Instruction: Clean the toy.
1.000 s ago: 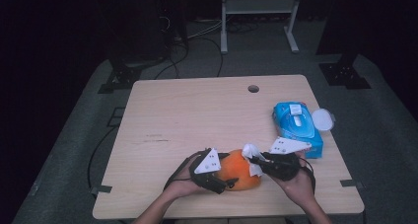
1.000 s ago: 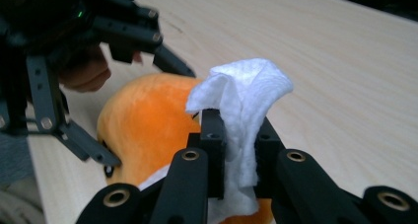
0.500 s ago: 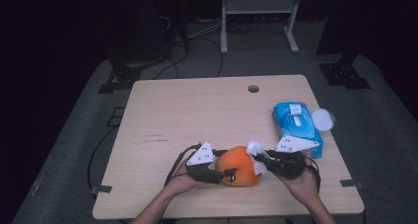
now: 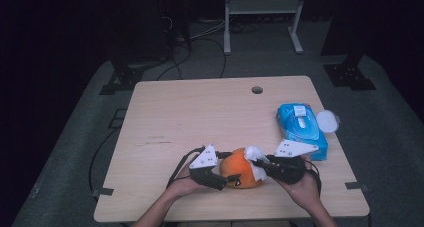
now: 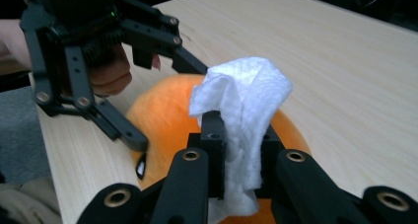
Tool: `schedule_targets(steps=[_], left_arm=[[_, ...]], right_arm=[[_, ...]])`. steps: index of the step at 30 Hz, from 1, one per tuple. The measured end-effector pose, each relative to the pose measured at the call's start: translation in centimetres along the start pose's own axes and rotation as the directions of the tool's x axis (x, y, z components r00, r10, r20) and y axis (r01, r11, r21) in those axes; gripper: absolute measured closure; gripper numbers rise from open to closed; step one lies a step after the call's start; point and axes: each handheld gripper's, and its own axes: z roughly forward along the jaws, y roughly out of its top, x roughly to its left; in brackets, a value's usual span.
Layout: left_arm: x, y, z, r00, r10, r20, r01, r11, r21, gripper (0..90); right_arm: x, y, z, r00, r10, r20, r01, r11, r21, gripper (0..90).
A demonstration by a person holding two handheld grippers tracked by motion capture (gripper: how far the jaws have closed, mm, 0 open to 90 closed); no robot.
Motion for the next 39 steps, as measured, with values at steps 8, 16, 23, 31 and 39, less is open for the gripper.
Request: schedule_targets(steps=[8, 16, 23, 31, 39], left_arm=[[-0.7, 0.5, 0.4, 0.9992, 0.035, -0.017, -0.035, 0.9993, 0.014, 32.3], [-0.8, 0.8, 0.5, 0.9992, 0.024, -0.032, -0.024, 0.9997, 0.006, 32.0], [-2.2, 1.2, 1.3, 0.9943, 0.106, -0.015, -0.105, 0.994, 0.03, 31.1], [-1.3, 0.3, 0.9, 0.9976, 0.069, -0.001, -0.069, 0.9972, 0.029, 30.8], [-1.3, 0.3, 1.0, 0.9958, 0.092, 0.007, -0.092, 0.9946, 0.048, 29.5]], right_arm=[[3.0, 1.2, 1.2, 0.9912, -0.132, -0.015, 0.132, 0.991, 0.008, 80.3], [1.5, 0.7, 0.1, 0.9957, -0.08, 0.046, 0.08, 0.997, 0.007, 80.3], [3.8, 1.5, 2.1, 0.993, -0.104, -0.057, 0.105, 0.994, 0.015, 80.3], [0.6, 0.7, -0.1, 0.9987, -0.035, 0.038, 0.035, 0.999, 0.008, 80.2], [2.3, 0.8, 0.6, 0.9967, -0.079, -0.017, 0.08, 0.997, 0.019, 80.0]])
